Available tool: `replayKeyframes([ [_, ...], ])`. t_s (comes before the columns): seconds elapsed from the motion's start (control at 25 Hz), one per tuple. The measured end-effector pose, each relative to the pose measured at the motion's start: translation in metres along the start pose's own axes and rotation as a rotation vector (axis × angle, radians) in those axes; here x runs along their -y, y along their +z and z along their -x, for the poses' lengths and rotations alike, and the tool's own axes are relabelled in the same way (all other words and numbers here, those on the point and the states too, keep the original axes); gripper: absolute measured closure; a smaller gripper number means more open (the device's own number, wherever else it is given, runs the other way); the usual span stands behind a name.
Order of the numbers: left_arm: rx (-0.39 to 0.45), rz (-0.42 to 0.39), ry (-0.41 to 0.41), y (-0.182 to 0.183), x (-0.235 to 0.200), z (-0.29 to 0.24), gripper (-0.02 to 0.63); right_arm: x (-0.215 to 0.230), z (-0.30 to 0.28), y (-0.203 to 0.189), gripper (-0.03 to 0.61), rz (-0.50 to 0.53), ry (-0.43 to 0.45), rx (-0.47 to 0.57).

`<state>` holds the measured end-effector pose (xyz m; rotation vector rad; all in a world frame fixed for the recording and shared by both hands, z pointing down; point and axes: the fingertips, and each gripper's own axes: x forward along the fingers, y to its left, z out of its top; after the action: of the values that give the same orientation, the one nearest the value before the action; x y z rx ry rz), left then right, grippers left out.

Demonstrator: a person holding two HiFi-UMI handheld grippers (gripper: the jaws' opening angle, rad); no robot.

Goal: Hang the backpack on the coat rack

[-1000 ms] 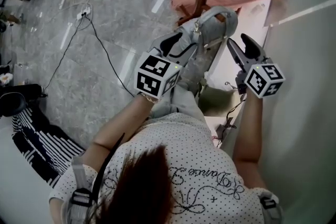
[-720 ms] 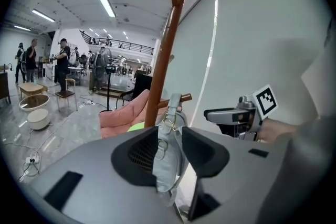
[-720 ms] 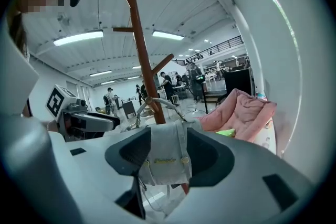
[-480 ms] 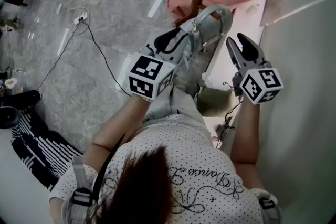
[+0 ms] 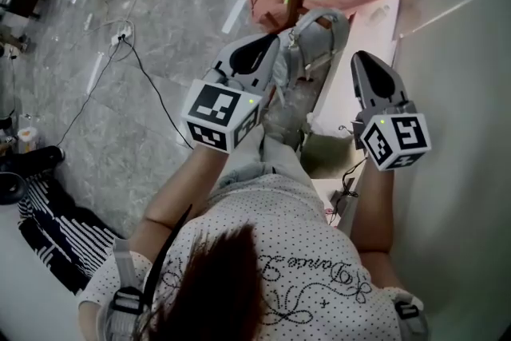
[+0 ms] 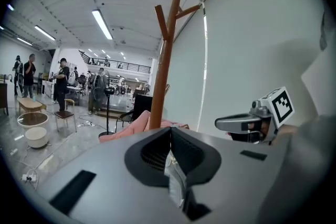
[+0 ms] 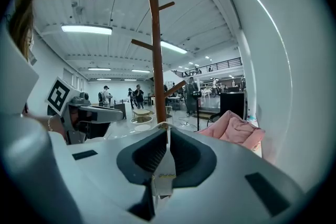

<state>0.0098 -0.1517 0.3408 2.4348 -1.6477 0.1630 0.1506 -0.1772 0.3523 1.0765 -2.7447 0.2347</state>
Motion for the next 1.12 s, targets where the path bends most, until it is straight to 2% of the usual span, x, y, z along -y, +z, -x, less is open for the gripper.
replayKeyframes([
  [0.12, 0.050, -0.018, -0.014, 0.016, 0.005, 0.004, 0.609, -0.004, 0.003, 0.008, 0.566, 0.013, -0.015, 0.018],
  [0.32, 0.149, -0.052, -0.012, 0.041, 0.006, 0.016, 0.611, -0.010, 0.012, 0.025, 0.566, 0.024, -0.032, 0.073],
  [0.52, 0.191, -0.071, -0.010, 0.058, 0.006, 0.028, 0.611, -0.017, 0.023, 0.045, 0.568, 0.046, -0.044, 0.128],
  [0.72, 0.245, -0.019, -0.020, 0.074, 0.004, 0.041, 0.611, -0.021, 0.033, 0.061, 0.568, 0.055, -0.082, 0.187],
  [0.88, 0.243, -0.016, -0.010, 0.072, -0.001, 0.042, 0.611, -0.018, 0.037, 0.066, 0.568, 0.059, -0.121, 0.218],
  [1.12, 0.216, -0.046, 0.016, 0.063, -0.008, 0.040, 0.611, -0.018, 0.042, 0.070, 0.568, 0.059, -0.134, 0.232],
])
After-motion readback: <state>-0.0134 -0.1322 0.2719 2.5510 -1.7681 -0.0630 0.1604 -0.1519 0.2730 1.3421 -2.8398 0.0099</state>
